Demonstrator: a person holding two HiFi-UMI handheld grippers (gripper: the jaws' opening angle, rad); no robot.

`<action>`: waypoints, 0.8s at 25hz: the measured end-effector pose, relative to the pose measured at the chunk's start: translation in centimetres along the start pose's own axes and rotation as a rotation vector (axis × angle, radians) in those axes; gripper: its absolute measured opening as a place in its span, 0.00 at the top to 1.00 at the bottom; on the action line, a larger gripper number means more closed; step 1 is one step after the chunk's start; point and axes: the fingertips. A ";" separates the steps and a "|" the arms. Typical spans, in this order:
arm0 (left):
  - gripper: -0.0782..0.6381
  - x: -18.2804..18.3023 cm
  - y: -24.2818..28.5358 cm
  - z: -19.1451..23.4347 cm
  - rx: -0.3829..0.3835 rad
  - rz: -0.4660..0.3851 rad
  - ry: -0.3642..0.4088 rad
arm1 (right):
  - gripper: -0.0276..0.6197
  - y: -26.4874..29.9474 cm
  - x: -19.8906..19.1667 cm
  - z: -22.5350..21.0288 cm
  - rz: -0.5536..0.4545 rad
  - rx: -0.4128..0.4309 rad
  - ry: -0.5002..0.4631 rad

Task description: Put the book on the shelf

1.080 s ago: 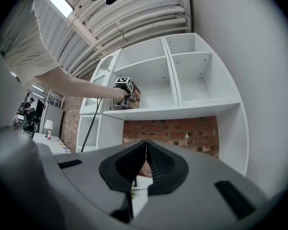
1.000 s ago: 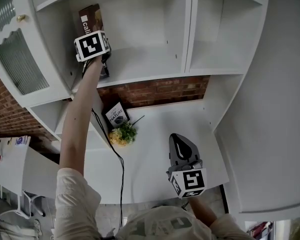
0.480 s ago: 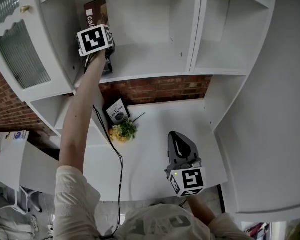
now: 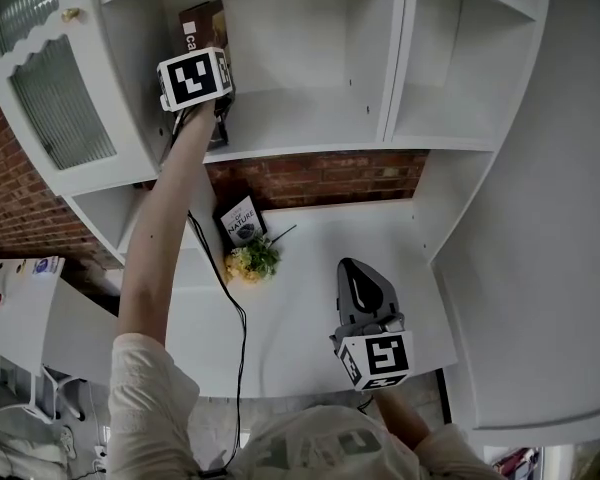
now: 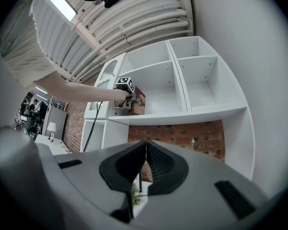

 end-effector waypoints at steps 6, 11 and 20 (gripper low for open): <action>0.66 0.8 -3.8 0.1 -0.011 -0.050 -0.002 | 0.93 -0.4 0.9 2.2 -0.031 0.054 0.001; 0.66 2.0 -7.9 0.2 -0.011 -0.122 0.051 | 0.93 -1.4 1.0 4.5 -0.021 0.095 0.004; 0.66 1.9 -19.8 -1.9 -0.076 -0.341 0.034 | 0.93 -4.6 3.0 9.0 -0.053 0.177 -0.059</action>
Point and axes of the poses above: the fingertips, and each gripper's own axes: y forward along the fingers, z to its left, x out of its top, and after that the axes turned 1 degree about y, right-handed
